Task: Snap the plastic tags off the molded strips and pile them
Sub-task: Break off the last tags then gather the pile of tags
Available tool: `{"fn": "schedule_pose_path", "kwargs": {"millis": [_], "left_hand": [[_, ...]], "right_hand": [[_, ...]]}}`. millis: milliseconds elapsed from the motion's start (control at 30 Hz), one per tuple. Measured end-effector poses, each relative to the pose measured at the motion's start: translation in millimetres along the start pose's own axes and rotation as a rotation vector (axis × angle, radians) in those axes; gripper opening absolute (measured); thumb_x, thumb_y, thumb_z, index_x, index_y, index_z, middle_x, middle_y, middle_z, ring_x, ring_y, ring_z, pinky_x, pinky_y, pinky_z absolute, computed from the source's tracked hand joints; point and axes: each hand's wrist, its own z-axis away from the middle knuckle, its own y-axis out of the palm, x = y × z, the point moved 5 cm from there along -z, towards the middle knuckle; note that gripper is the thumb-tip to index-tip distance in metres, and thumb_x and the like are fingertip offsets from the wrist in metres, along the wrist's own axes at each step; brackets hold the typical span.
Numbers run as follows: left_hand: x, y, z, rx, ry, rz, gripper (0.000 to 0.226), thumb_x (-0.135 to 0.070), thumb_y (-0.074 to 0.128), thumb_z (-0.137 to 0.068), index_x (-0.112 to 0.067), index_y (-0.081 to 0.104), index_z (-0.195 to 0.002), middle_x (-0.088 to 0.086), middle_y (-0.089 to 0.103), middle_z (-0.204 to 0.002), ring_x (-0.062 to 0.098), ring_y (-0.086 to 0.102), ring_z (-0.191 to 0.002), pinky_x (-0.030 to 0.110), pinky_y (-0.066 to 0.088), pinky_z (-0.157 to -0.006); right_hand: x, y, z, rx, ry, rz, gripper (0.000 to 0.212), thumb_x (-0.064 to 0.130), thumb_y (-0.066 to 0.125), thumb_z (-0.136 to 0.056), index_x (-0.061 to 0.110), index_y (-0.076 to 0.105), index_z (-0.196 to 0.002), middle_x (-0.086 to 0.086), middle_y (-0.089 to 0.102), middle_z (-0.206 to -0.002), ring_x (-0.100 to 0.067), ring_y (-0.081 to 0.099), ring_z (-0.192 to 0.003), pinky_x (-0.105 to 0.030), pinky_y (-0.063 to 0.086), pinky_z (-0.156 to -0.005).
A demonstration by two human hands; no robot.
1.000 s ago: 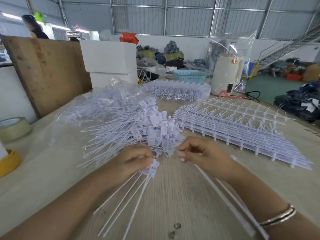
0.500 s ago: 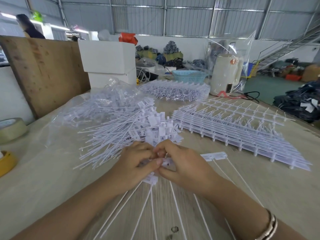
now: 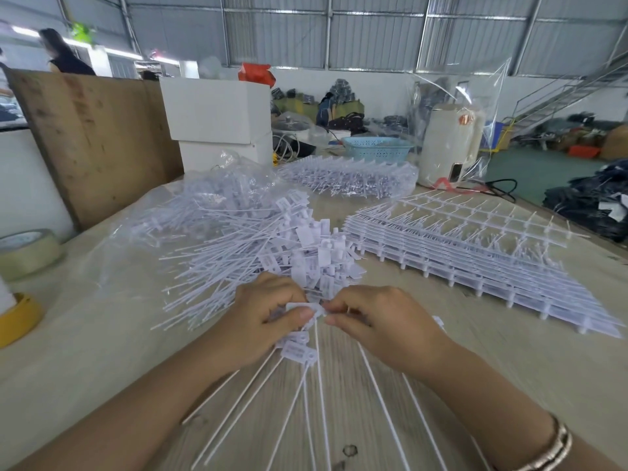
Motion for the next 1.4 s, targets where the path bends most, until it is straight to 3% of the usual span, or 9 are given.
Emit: {"fn": "schedule_pose_path", "kwargs": {"millis": [133,267,433,533,667,867,1067,1300,1400], "left_hand": [[1,2,2,0.035,-0.019,-0.096,0.04,-0.053,0.043,-0.081,-0.019,0.063,-0.078,-0.016,0.057,-0.078,0.003,0.047,-0.091,0.038,0.031,-0.087],[-6,1,2,0.033,0.007,-0.02,0.034,-0.047,0.046,-0.084,-0.018,0.06,-0.074,-0.008,0.059,-0.078,0.007,0.05,-0.085,0.033,0.036,-0.082],[5,-13,5,-0.02,-0.102,0.201,0.023,-0.037,0.058,-0.088,-0.016,0.065,-0.084,0.0,0.061,-0.087,0.007,0.056,-0.087,0.015,0.04,-0.079],[7,-6,4,0.075,-0.063,-0.084,0.034,-0.056,0.046,-0.08,-0.025,0.059,-0.073,-0.01,0.059,-0.085,0.006,0.049,-0.091,0.023,0.033,-0.086],[9,-2,3,0.087,-0.045,-0.267,0.031,-0.065,0.041,-0.077,-0.037,0.053,-0.077,-0.019,0.049,-0.093,0.0,0.042,-0.095,0.015,0.026,-0.085],[-1,3,3,0.022,-0.052,-0.08,0.06,-0.057,0.024,-0.087,-0.017,0.069,-0.089,-0.011,0.055,-0.096,0.007,0.045,-0.097,0.03,0.032,-0.088],[-4,3,-1,-0.001,-0.056,0.077,0.048,-0.05,0.043,-0.082,-0.009,0.064,-0.067,-0.01,0.057,-0.078,0.006,0.047,-0.086,0.02,0.035,-0.08],[-1,5,1,0.025,-0.064,0.019,0.03,-0.053,0.04,-0.084,-0.033,0.055,-0.067,-0.012,0.055,-0.074,0.006,0.047,-0.082,0.028,0.034,-0.078],[-2,6,1,0.029,-0.02,-0.014,0.045,-0.057,0.045,-0.081,-0.018,0.064,-0.074,-0.007,0.057,-0.074,0.01,0.048,-0.08,0.03,0.036,-0.077]], "right_hand": [[-3,6,-1,0.052,0.029,-0.108,0.019,0.034,0.052,-0.094,0.023,0.067,-0.089,0.014,0.063,-0.071,-0.01,0.061,-0.071,-0.032,0.048,-0.069],[-8,3,-4,0.055,0.057,-0.269,0.017,0.024,0.054,-0.094,0.021,0.066,-0.083,0.012,0.065,-0.072,-0.004,0.062,-0.066,-0.028,0.051,-0.069],[-44,-35,6,-0.181,0.197,-0.489,0.014,0.02,0.061,-0.087,0.029,0.062,-0.077,0.01,0.066,-0.07,-0.013,0.064,-0.066,-0.031,0.053,-0.071],[-36,-26,5,-0.115,0.137,-0.34,0.009,0.032,0.07,-0.08,0.036,0.062,-0.082,0.014,0.063,-0.075,0.003,0.055,-0.062,-0.013,0.044,-0.059],[-9,-4,-1,-0.037,0.003,-0.109,0.021,0.035,0.069,-0.081,0.029,0.06,-0.098,0.019,0.058,-0.087,0.002,0.052,-0.082,-0.019,0.045,-0.069],[15,6,-1,-0.029,-0.065,-0.185,0.035,0.036,0.069,-0.081,0.029,0.045,-0.104,0.019,0.052,-0.083,0.01,0.05,-0.072,-0.012,0.039,-0.066],[15,-2,-1,-0.009,-0.086,-0.205,0.036,0.041,0.069,-0.08,0.024,0.053,-0.108,0.015,0.062,-0.099,0.0,0.057,-0.091,-0.021,0.045,-0.08],[1,-3,2,-0.041,-0.022,-0.009,0.024,0.041,0.066,-0.083,0.026,0.062,-0.101,0.02,0.06,-0.09,0.002,0.051,-0.073,-0.023,0.042,-0.067],[3,-1,0,-0.05,-0.014,-0.002,0.025,0.044,0.064,-0.084,0.026,0.065,-0.101,0.014,0.066,-0.093,-0.002,0.053,-0.074,-0.028,0.045,-0.07]]}}
